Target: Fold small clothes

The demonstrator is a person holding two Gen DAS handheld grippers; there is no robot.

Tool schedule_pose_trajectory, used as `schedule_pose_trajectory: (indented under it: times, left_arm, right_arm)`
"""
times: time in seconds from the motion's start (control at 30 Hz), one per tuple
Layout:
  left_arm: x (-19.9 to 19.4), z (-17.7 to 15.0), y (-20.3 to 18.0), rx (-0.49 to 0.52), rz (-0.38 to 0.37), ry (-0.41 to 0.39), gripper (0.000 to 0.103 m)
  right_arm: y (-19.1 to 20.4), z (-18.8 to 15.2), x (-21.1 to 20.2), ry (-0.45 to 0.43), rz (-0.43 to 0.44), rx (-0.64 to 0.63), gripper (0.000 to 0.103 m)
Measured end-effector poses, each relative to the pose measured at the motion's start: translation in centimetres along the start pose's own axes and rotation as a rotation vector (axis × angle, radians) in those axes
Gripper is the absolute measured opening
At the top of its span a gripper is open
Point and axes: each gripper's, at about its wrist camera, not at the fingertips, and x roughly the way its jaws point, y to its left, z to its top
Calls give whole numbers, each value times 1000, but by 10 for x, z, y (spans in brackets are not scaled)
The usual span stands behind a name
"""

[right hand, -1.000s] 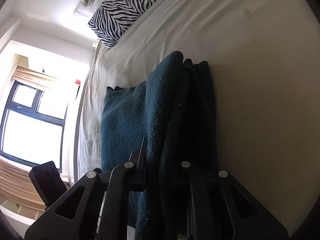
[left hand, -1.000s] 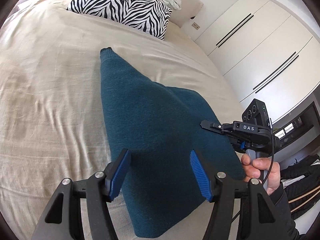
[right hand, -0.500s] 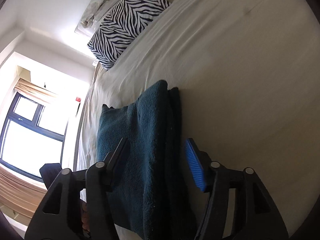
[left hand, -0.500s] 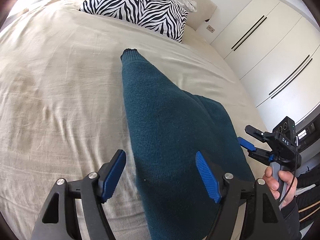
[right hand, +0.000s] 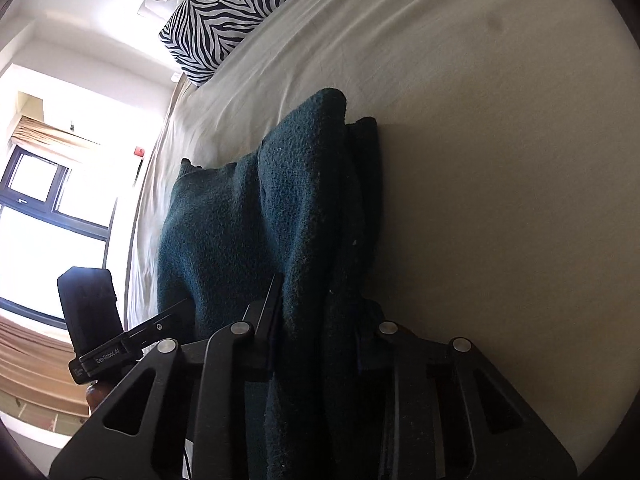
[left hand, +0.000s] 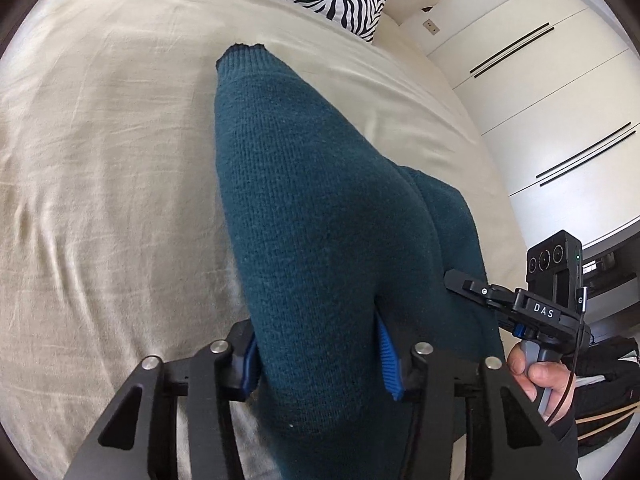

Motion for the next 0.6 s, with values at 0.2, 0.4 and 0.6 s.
schedule_pose_trajectory:
  times: [0.2,0.4,0.6]
  left_arm:
    - [-49,-22,-3,51,5,-25,39]
    - [-138,-66,23,49,13,-59,39]
    - [-203,-115,53,68,95,-101,40]
  right_arm:
    - [58,-16,-26,-61,-25,-77,21]
    - [139,-70,-42,-32,73,-172,21]
    - [183,-126,-14,31,178,-184,21]
